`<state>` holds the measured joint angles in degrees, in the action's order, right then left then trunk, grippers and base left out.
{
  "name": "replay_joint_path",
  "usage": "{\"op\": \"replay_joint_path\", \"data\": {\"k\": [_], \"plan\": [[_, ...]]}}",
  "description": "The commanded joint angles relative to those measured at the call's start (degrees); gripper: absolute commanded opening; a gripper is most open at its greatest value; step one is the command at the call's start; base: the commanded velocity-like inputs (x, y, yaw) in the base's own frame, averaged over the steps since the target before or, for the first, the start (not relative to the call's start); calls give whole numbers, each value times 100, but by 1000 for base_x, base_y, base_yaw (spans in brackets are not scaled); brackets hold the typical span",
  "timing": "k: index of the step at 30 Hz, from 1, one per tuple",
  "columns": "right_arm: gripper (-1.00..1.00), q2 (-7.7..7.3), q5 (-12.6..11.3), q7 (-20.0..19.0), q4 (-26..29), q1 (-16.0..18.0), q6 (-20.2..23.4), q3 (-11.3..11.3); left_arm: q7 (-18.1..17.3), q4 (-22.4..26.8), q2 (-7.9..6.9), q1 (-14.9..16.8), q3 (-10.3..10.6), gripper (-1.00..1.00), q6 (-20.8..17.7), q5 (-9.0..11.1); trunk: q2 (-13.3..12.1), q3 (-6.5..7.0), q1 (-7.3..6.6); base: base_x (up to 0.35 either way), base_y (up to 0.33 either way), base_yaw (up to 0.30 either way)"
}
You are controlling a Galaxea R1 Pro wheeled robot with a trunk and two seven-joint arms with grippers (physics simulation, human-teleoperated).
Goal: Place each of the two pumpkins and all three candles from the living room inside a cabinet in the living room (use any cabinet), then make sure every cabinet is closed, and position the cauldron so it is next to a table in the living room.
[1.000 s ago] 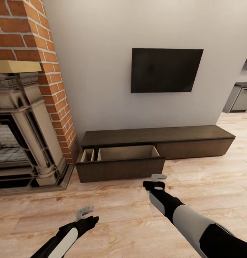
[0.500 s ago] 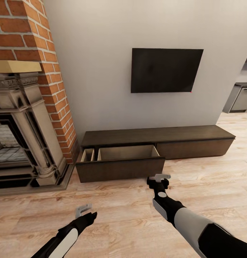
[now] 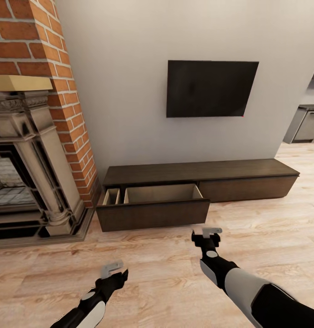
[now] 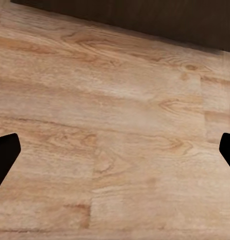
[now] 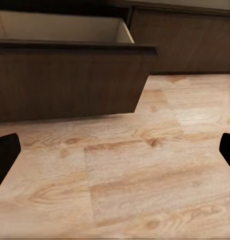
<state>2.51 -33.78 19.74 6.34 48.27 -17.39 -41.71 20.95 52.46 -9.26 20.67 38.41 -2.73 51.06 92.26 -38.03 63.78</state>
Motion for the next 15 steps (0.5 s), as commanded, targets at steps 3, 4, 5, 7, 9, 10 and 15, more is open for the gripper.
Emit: {"op": "replay_joint_path", "data": {"k": [3,4,5,7,9,10,15], "plan": [[100,4,-27,-28,-28,-109,-44,-52,55,-397,107,7,182,100,357,6,45,-24,22,0,0,0],[100,7,-9,-47,-21,-159,-47,-54,56,-554,176,7,202,100,465,-1,45,-24,22,0,0,0],[100,9,0,-65,-19,-194,-50,-55,57,-695,231,7,220,100,557,-4,45,-24,22,0,0,0],[100,10,14,-92,-17,-231,-56,-56,63,-875,296,7,234,100,680,-12,45,-24,22,0,0,0],[100,7,18,-101,-14,-243,-59,-56,65,-933,323,7,239,100,745,-18,45,-24,22,0,0,0],[100,6,22,-104,-12,-248,-64,-58,65,-958,331,7,243,100,784,-19,45,-24,22,0,0,0],[100,10,34,-113,1,-273,-83,-70,62,-955,341,9,230,100,859,-19,205,-96,110,0,0,0]]}}
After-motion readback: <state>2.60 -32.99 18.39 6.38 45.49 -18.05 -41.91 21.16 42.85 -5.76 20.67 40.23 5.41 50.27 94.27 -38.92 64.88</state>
